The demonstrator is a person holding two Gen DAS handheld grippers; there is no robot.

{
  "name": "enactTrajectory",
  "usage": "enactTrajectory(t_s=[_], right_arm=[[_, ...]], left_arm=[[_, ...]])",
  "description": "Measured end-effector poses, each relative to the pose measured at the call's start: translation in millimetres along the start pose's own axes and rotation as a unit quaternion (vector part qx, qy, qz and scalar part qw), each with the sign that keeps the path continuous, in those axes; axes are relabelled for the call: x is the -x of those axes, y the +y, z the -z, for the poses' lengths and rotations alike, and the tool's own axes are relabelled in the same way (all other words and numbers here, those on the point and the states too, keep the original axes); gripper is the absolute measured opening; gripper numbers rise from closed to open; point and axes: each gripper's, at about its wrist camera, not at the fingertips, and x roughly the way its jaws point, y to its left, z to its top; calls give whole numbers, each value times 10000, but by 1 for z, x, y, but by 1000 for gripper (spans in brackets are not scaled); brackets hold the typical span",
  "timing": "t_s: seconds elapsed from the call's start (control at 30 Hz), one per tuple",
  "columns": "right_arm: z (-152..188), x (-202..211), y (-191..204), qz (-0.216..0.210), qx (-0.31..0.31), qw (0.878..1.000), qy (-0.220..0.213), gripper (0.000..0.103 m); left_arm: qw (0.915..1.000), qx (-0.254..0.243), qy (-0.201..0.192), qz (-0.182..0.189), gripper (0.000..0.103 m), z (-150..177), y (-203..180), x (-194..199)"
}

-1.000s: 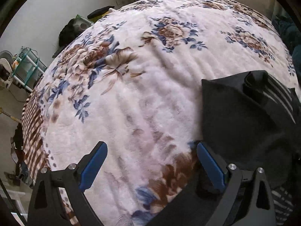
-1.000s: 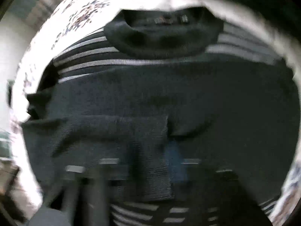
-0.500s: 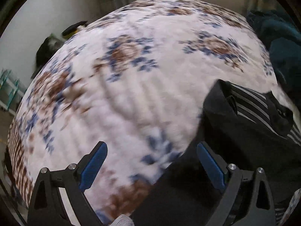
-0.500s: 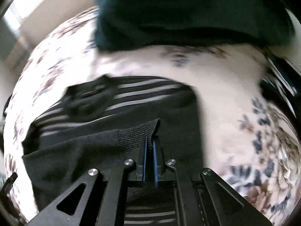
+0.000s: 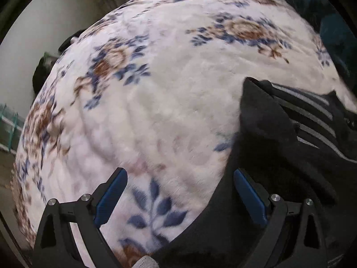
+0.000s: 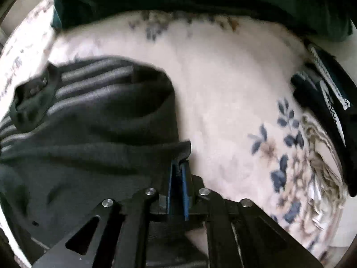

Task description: Fold small clothes

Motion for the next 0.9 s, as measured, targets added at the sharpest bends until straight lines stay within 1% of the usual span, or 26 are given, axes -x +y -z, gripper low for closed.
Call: enactTrajectory(t_s=[0.03,0.07,0.1,0.13,0.17,0.2,0.23,0.27,0.3,0.33,0.37,0.4,0.43,0.47,0.53,0.57,0.6,0.63,0.67,0.73,0.8,0.83,0.87,0.9], right_arm=[[0,7,1,9,4,10000,-34,12],[0,24,6,6,49,9998,-181,13],[2,47,15,-89,119,9990,-424,17],[3,62,24,-283,174,9978,-576,29],[4,80,42,-734,319,9942,-715,46],[3,90,64,-1152,528,9893,-718,52],[1,95,93,-1572,830,9821,-616,54],[-1,96,130,-2021,1220,9709,-401,54],[-2,95,164,-2304,1555,9603,-215,54],[-4,91,212,-2526,2028,9461,-38,54],[-2,90,242,-2558,2335,9381,-21,54],[1,85,283,-2580,2867,9226,38,54],[3,80,308,-2500,3171,9148,95,54],[5,72,335,-2272,3512,9082,126,54],[14,55,373,-1901,4096,8919,257,54],[20,46,388,-1663,4385,8828,273,50],[24,44,394,-1604,4516,8773,251,41],[26,42,397,-1560,4612,8733,181,7],[24,41,394,-1507,4517,8793,120,0],[5,44,378,-1565,3945,9055,-33,0],[-25,39,348,-1621,3046,9385,-66,0],[-36,34,335,-1603,2747,9481,-31,0],[-41,36,332,-1739,2650,9484,-2,1],[-44,37,329,-2081,2636,9419,103,1]], left_arm=[[9999,96,-30,63,97,6,5,5],[9997,182,-15,140,97,12,9,7],[9995,242,20,183,97,17,11,7],[9993,316,72,207,97,25,14,5],[9990,363,124,222,97,29,14,2],[9985,438,217,240,97,35,15,-3],[9980,507,295,228,98,39,16,-7],[9970,624,386,238,98,43,18,-12],[9960,736,425,285,98,46,20,-15],[9947,861,426,356,98,49,23,-17],[9943,903,418,377,98,50,23,-17],[9942,920,405,385,98,50,23,-17],[9943,916,382,383,98,51,22,-18],[9945,908,371,381,98,51,21,-18],[9944,911,356,400,98,52,20,-21],[9940,936,354,438,98,53,20,-22],[9936,966,357,464,100,53,20,-24],[9929,1011,350,527,100,54,22,-25],[9925,1030,347,557,100,53,24,-26],[9921,1052,321,599,100,54,26,-26],[9924,1030,303,603,100,54,27,-25],[9923,1030,310,618,100,53,27,-25],[9920,1041,322,637,100,53,28,-25],[9917,1053,328,655,100,53,29,-25]])
